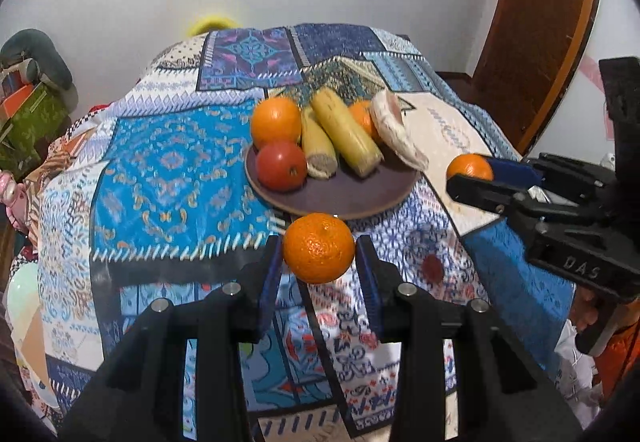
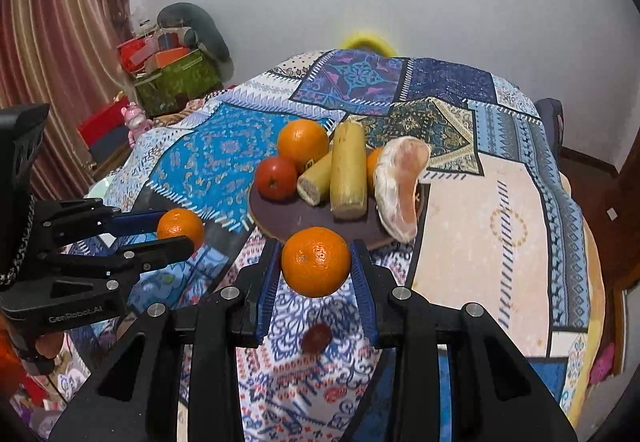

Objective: Organize fruits
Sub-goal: 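Lift and carry both mandarins toward the plate with both tools, then lower both mandarins onto the plate and open both tools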

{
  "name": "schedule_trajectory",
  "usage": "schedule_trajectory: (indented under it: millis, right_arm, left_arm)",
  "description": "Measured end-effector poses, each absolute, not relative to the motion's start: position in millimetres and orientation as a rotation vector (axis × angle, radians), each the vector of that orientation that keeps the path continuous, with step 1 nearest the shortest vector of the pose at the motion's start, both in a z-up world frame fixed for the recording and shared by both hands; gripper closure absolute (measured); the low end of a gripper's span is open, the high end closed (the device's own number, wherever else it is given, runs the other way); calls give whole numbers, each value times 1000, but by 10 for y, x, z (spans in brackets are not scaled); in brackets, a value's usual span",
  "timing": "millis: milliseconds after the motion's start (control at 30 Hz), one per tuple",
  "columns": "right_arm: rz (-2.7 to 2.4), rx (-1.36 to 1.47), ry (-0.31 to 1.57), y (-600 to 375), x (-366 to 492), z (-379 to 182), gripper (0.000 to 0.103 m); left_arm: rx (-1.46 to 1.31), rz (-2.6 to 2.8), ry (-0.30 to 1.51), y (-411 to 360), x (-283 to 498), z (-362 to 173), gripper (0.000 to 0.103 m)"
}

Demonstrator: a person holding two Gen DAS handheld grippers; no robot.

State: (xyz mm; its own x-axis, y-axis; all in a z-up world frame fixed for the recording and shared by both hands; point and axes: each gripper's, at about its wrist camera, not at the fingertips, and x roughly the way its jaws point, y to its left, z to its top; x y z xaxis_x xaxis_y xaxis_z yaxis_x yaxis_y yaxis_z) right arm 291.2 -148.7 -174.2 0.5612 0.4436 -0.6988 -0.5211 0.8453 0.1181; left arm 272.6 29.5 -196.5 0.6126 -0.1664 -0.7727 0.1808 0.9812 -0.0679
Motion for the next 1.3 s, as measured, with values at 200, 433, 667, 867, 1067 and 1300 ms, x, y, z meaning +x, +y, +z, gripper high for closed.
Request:
schedule_trajectory:
  millis: [200,433,667,867,1067,1300]
  right_arm:
    - [575,-109,794,-1435,3052,-1766,71]
    - [588,-110,814,-1349,3260,-1884,71]
    - [614,-142,838,-1199,3398,-2043,71]
    - [617,-161,879,-1119,3525,-2225,71]
    - [628,-170,896,-1069,3582,-2315,71]
    - [630,-162,908,-1087,3608,-2357,71]
  left_arm:
    - [-7,-208,876,301,2937,-1960,66]
    - [-14,-208,879,331,3122,-2054,66]
    - [-29,-204,897,397,3318,-2196,66]
    - [-31,-214,913,405,3461,-2315,66]
    - [-38,-225,932,388,3558,-2420,66]
    - [-53,-220,943,392,3597,-2484,66]
